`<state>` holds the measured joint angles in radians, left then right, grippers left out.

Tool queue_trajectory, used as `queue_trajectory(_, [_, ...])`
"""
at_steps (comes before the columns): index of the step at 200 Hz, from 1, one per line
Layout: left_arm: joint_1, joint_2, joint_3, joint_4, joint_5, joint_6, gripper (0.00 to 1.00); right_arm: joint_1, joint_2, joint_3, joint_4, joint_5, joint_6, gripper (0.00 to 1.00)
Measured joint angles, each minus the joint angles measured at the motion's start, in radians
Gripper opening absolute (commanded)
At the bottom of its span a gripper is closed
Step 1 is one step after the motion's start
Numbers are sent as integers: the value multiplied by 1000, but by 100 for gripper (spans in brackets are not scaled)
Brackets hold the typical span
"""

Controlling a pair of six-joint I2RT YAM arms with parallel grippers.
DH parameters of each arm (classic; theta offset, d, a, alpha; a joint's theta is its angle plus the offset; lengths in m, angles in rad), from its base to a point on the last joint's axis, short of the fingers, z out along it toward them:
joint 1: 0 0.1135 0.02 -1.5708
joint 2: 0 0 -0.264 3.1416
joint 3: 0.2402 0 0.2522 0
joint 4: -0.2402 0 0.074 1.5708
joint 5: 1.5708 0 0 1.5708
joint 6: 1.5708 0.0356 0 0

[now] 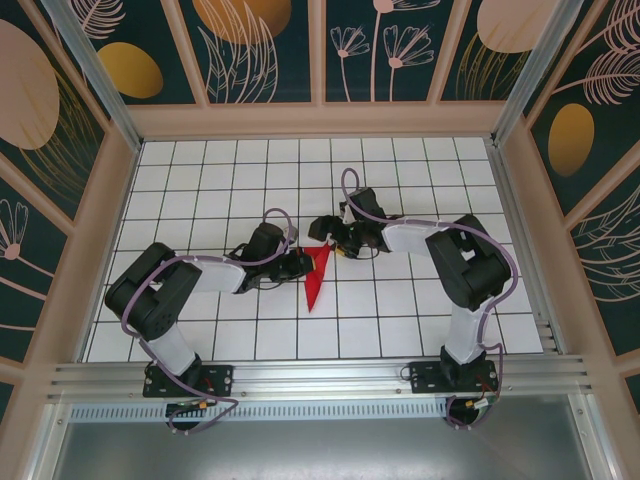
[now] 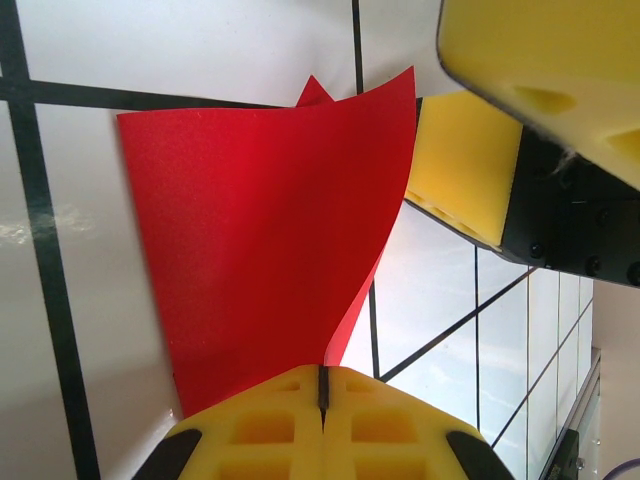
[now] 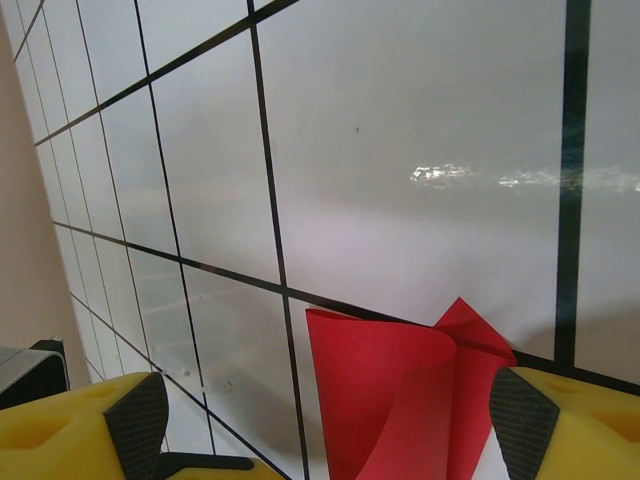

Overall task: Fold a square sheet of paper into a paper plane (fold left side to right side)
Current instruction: Fold the wing for the fifth time at the center of the table.

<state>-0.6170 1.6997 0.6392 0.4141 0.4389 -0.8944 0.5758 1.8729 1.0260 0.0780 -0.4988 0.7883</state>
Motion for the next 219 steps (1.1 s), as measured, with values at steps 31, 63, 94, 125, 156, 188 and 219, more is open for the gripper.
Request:
queue_trajectory(31, [0, 0, 0, 0, 0, 0, 0, 4, 0, 0, 0, -10, 3, 87])
queue_trajectory(63, [0, 0, 2, 0, 3, 0, 0, 15, 20, 26, -10, -15, 2, 87])
queue_trajectory(94, [0, 0, 3, 0, 3, 0, 0, 27, 53, 84, -74, 0, -10, 87])
queue_trajectory(125, [0, 0, 12, -11, 2, 14, 0, 38, 77, 138, -151, 26, -31, 87])
queue_trajectory(156, [3, 0, 35, -58, -2, 59, 0, 42, 84, 154, -177, 38, -44, 87])
queue_trajectory(188, [19, 0, 46, -109, -12, 118, 0, 43, 88, 164, -192, 41, -50, 87])
queue_trajectory(219, [23, 0, 60, -151, -32, 180, 0, 48, 90, 173, -207, 54, -55, 87])
